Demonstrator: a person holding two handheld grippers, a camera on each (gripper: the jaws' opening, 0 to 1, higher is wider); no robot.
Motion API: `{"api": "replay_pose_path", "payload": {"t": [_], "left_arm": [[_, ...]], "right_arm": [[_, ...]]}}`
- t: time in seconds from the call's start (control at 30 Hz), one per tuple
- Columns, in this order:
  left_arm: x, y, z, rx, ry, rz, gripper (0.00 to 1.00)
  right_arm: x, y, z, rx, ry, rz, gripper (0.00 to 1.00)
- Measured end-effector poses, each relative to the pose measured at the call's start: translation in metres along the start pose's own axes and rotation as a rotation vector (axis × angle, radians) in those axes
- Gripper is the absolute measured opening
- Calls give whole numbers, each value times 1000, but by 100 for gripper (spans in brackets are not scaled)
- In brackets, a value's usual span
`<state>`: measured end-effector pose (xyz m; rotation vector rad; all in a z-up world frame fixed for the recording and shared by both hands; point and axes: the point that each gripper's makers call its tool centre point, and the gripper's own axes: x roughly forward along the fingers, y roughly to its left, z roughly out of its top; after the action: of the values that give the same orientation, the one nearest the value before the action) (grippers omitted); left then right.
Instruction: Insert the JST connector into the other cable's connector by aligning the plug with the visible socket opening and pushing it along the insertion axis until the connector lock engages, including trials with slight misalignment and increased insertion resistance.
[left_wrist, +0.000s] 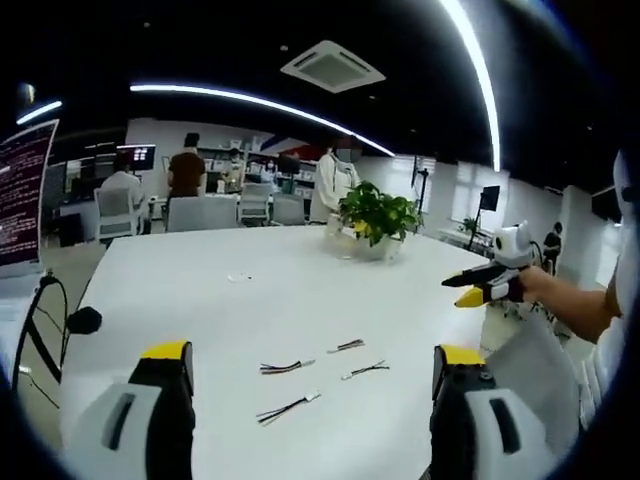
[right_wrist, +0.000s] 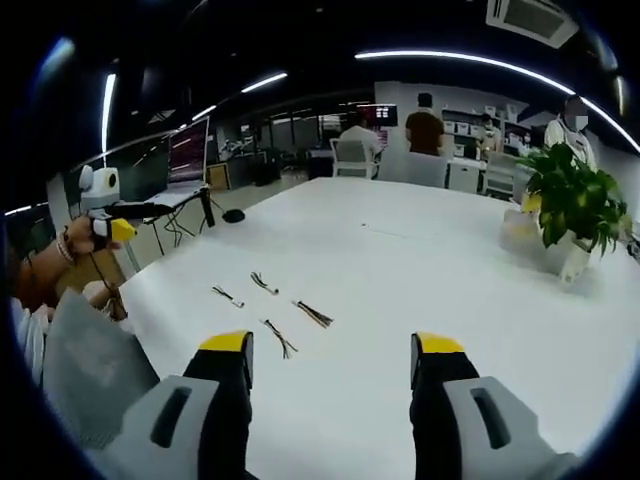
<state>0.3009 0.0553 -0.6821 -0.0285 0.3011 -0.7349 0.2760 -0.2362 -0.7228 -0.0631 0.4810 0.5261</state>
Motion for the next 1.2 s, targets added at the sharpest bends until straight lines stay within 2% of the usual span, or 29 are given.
{"api": "replay_pose_path", "payload": {"t": [0.13,0.27,0.5,0.63,0.73,0.83,0.93,1.07,1.2], "left_arm": [[14,3,3,52,5,-44,95],[25,12,10,39,-18,-59,94],[51,33,8,61,-11,-88,92],[64,33,7,85,-19,-132,90],[73,30,8,50,-34,-186,89],[81,30,9,81,-51,-212,88],[90,31,5,105,-49,-231,84],[103,34,-6,140,-8,-247,74],[115,36,-18,144,15,-274,73]], "right_arm": [[11,-6,4,-11,3,12,60],[22,-9,8,-36,6,27,59],[43,-15,15,-62,0,69,57],[56,-17,18,-66,-1,87,56],[65,-16,16,-102,18,103,56],[74,-11,16,-132,16,136,55],[85,-6,18,-157,12,177,53],[97,-1,19,-213,20,228,51],[110,2,17,-286,29,263,49]]}}
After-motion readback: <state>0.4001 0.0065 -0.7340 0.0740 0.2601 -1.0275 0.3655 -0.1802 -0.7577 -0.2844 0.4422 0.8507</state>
